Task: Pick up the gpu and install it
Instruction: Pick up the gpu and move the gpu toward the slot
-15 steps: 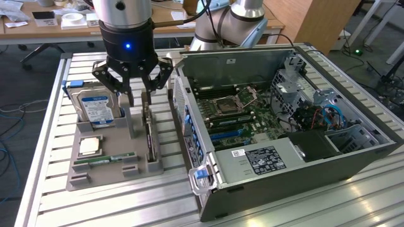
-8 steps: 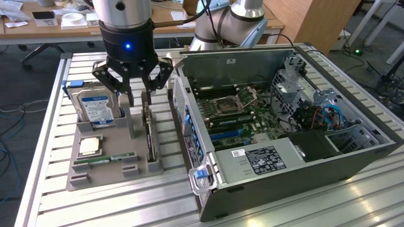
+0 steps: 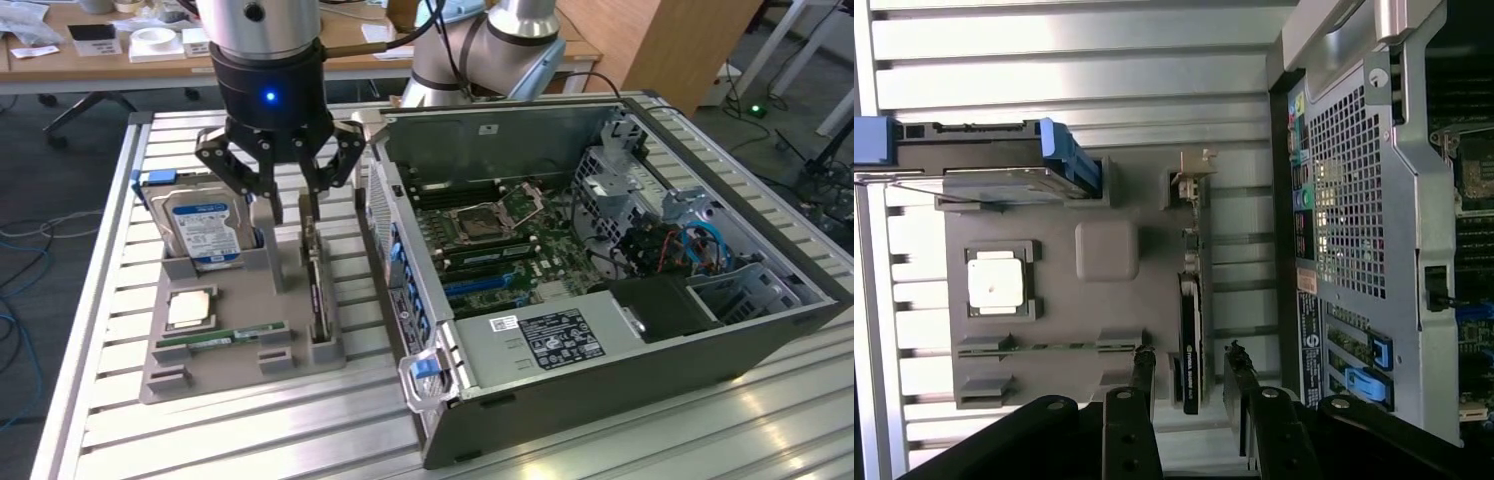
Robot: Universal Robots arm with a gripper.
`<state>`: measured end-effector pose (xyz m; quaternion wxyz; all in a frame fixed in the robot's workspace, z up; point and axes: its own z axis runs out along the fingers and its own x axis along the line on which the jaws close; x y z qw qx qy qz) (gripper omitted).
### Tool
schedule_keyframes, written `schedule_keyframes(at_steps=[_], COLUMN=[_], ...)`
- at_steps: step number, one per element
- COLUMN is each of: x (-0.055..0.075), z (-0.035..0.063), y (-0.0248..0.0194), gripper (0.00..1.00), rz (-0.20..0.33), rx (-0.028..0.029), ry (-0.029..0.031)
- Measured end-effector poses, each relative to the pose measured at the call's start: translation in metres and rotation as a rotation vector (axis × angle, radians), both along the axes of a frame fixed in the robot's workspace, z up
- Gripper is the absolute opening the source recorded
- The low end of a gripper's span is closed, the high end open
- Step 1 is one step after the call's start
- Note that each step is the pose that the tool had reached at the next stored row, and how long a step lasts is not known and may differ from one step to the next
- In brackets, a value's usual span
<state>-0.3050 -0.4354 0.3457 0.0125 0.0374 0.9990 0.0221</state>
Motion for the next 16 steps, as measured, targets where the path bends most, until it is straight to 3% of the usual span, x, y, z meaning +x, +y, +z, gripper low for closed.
schedule_keyframes(at_steps=[16], x=[0.0], z=[-0.0063], y=[0.0002], gripper=[0.42], rz=[0.0], rx=[-0.0001], ry=[0.0003])
